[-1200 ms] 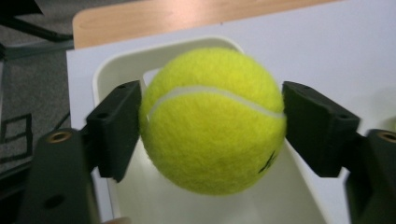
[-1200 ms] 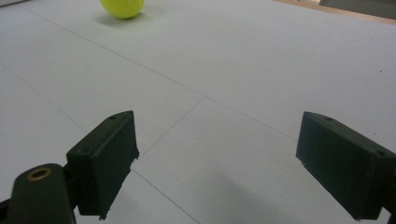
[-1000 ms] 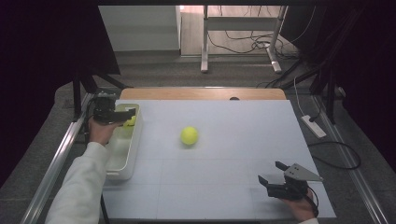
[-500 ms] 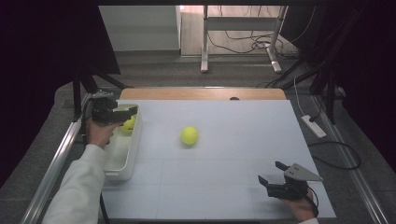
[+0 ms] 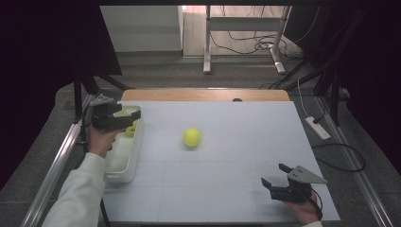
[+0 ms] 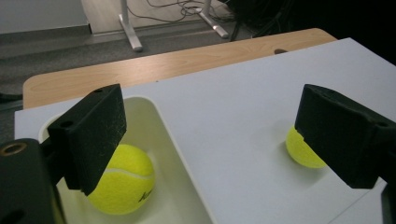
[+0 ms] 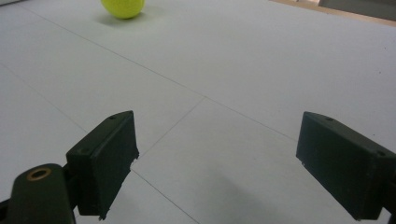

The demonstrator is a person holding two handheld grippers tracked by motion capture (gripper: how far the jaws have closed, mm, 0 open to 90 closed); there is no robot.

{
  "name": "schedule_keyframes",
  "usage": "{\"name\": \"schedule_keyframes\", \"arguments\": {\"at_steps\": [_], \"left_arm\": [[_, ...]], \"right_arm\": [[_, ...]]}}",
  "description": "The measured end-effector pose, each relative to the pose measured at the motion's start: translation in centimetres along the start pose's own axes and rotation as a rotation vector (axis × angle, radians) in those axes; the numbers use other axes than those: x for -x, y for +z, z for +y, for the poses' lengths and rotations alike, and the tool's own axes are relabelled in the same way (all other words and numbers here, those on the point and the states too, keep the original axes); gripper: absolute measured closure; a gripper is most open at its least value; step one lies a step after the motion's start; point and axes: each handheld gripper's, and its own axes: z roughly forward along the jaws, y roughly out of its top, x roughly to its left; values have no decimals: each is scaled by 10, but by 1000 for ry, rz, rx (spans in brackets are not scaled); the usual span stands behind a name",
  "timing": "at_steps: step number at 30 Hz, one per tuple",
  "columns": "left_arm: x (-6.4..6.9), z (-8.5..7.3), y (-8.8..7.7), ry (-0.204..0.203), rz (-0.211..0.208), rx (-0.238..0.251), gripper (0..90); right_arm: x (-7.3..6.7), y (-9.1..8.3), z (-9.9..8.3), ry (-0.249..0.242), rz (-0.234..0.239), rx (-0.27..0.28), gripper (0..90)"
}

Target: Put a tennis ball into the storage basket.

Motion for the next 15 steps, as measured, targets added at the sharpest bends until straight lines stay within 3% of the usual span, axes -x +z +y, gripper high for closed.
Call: {"name": "schedule_keyframes", "arguments": {"at_steps": [9, 15], "left_arm": [[10, -1, -5, 16, -42, 18, 95], [14, -1, -7, 6, -77, 35, 96]], "right_arm": [[0, 0, 0, -1, -2, -1, 122], [0, 0, 0, 3, 0, 4, 122]]}}
